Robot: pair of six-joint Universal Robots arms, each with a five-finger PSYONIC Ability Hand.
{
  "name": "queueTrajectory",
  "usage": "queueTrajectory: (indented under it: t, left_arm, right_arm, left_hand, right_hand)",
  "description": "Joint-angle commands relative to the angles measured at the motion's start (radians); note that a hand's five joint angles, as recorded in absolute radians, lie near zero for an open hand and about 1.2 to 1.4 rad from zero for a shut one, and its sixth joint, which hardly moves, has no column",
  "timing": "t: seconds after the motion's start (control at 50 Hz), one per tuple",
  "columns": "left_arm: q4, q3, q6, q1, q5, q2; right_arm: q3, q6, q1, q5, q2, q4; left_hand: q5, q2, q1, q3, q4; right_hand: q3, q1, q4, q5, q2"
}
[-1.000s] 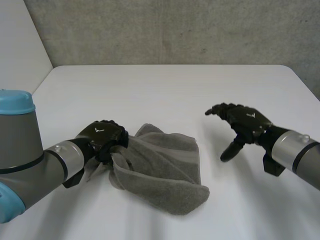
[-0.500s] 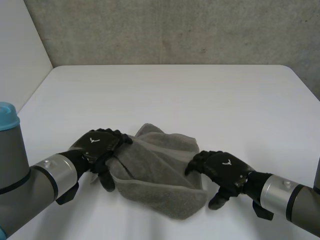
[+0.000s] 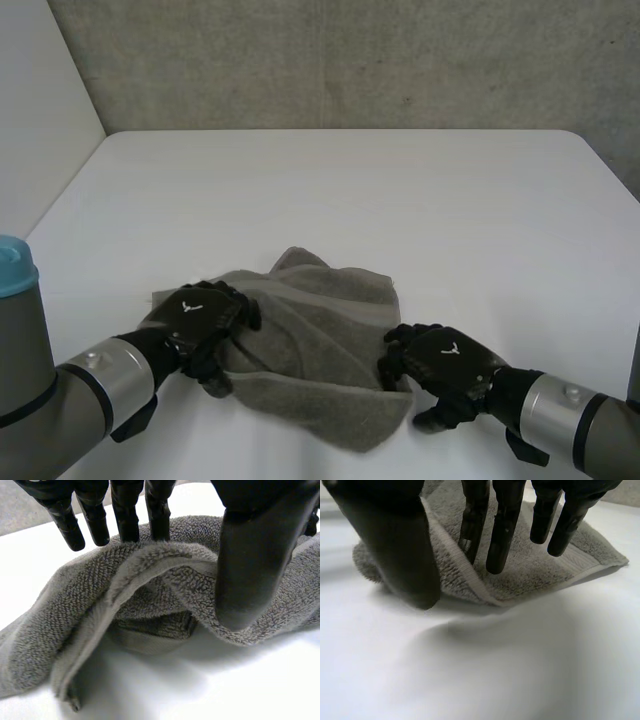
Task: Fold the towel.
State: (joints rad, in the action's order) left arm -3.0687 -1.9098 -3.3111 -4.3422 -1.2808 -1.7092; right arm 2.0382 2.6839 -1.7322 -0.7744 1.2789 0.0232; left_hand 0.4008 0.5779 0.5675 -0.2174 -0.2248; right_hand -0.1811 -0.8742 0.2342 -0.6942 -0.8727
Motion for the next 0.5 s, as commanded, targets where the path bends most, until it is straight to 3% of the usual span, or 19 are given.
queueTrajectory:
  t: [0.02,0.04,0.06,0.14,0.28,0.32,0.44,0.5]
  left_arm:
    - [-0.024,-0.008,-0.001,0.0,0.0,-0.03]
    - [-0.031,-0.008,0.001,-0.002,-0.002,-0.036]
    - [-0.031,-0.008,0.001,-0.002,-0.002,-0.036]
    - [-0.056,-0.008,0.001,-0.005,-0.003,-0.038]
    - [-0.058,0.002,0.011,-0.007,-0.003,-0.026]
    - [-0.058,0.003,0.016,-0.008,-0.003,-0.02]
    - [-0.058,0.0,0.021,-0.036,-0.003,0.023]
    - [-0.053,-0.009,0.022,-0.054,-0.003,0.034]
  right_arm:
    - [-0.029,0.098,-0.024,-0.002,-0.027,0.078]
    - [-0.029,0.099,-0.024,-0.002,-0.027,0.078]
    - [-0.038,0.138,-0.042,-0.012,-0.035,0.098]
    - [-0.066,0.231,-0.07,-0.031,-0.036,0.138]
    - [-0.142,0.496,-0.121,-0.233,-0.023,0.279]
    - [-0.153,0.529,-0.13,-0.258,-0.018,0.296]
    - [-0.177,0.574,-0.17,-0.29,0.01,0.323]
    - [-0.194,0.576,-0.182,-0.298,0.007,0.346]
  left_hand:
    - [0.14,0.137,0.147,0.043,0.05]
    - [0.172,0.17,0.18,0.043,0.05]
    - [0.173,0.17,0.18,0.043,0.05]
    - [0.17,0.167,0.177,0.043,0.05]
    - [0.123,0.12,0.131,0.043,0.05]
    - [0.073,0.07,0.081,0.043,0.05]
    - [-0.366,-0.369,-0.359,0.043,0.05]
    - [-0.391,-0.394,-0.383,0.043,0.05]
  right_hand:
    - [0.007,-0.354,-0.06,-0.36,-0.356]
    - [0.007,-0.356,-0.06,-0.361,-0.357]
    - [0.007,-0.498,-0.06,-0.504,-0.5]
    - [0.007,-0.522,-0.06,-0.528,-0.524]
    - [0.007,-0.522,-0.06,-0.528,-0.524]
    - [0.007,-0.522,-0.06,-0.528,-0.524]
    - [0.007,-0.522,-0.06,-0.528,-0.524]
    - [0.007,-0.522,-0.06,-0.528,-0.524]
